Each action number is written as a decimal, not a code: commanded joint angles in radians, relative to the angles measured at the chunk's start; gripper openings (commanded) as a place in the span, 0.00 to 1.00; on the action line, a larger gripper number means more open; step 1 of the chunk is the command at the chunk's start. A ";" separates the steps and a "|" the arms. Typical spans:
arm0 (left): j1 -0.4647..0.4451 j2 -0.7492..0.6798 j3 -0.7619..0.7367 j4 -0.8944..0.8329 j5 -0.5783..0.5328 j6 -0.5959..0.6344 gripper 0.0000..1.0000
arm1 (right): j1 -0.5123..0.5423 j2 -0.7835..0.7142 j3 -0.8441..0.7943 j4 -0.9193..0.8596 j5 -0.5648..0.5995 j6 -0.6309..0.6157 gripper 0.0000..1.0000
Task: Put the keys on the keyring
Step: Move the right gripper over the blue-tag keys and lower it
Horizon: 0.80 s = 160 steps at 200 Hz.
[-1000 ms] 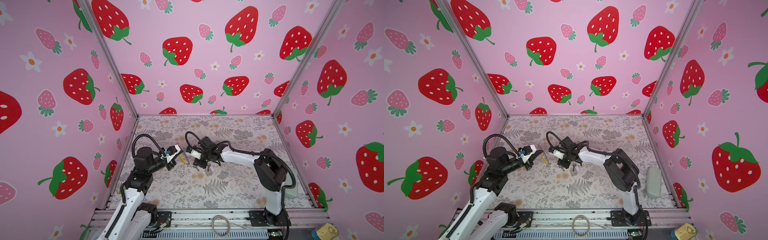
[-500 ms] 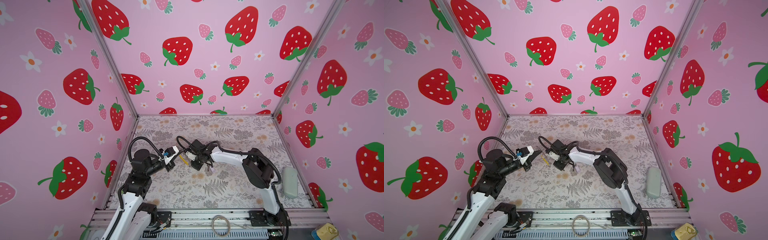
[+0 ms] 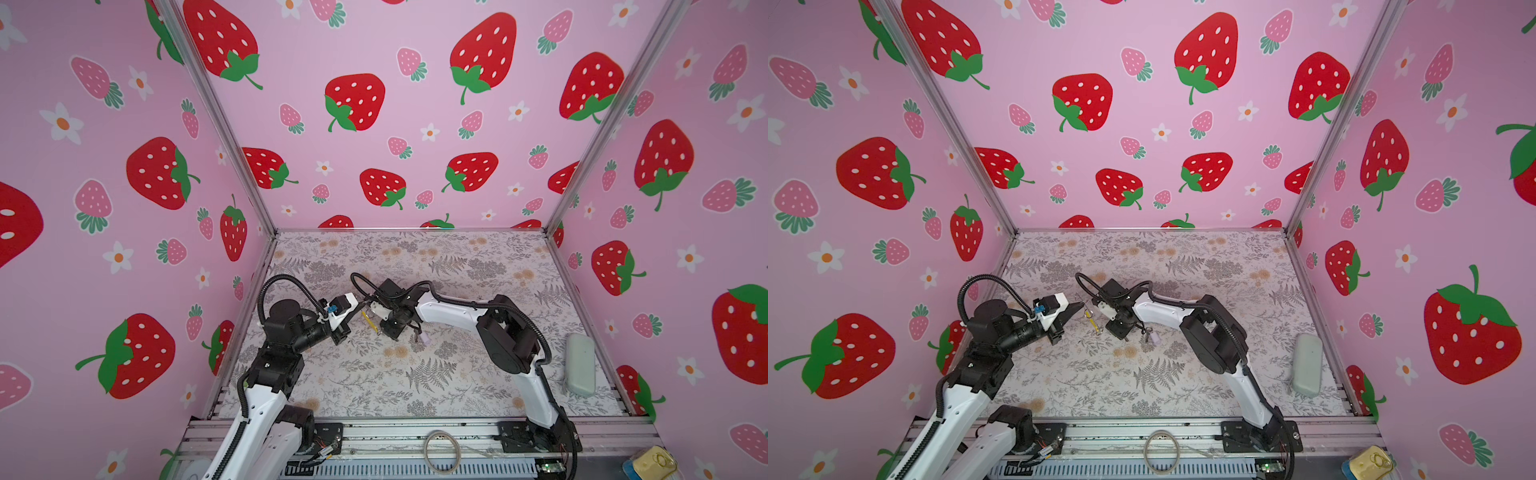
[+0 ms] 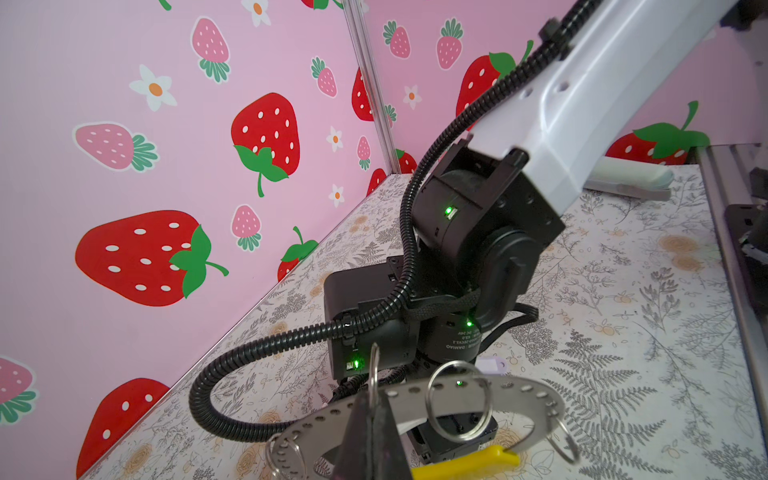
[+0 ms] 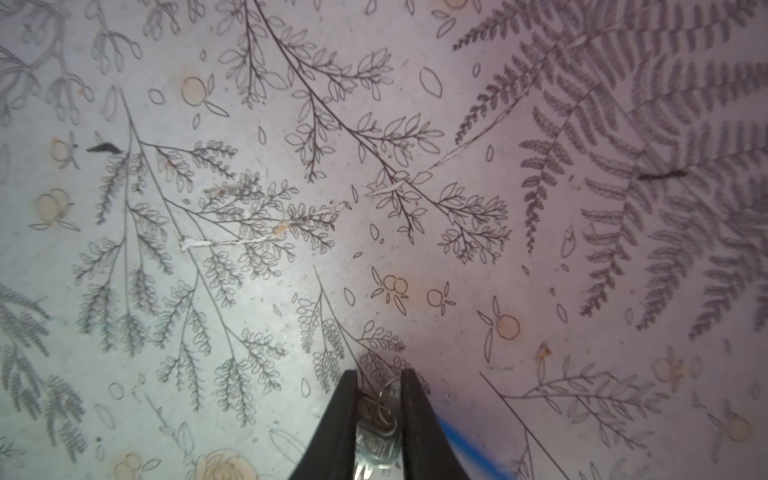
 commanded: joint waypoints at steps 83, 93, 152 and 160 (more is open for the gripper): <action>0.006 -0.016 -0.019 0.042 0.011 -0.002 0.00 | 0.017 0.039 0.040 -0.085 0.032 0.020 0.15; 0.006 -0.016 -0.020 0.043 0.011 -0.004 0.00 | 0.017 0.031 0.034 -0.080 0.035 0.019 0.14; 0.006 -0.022 -0.020 0.046 0.010 -0.007 0.00 | 0.017 -0.072 -0.035 -0.032 0.046 -0.016 0.04; 0.006 -0.023 -0.019 0.047 0.011 -0.009 0.00 | 0.015 -0.089 -0.044 -0.027 0.044 -0.029 0.04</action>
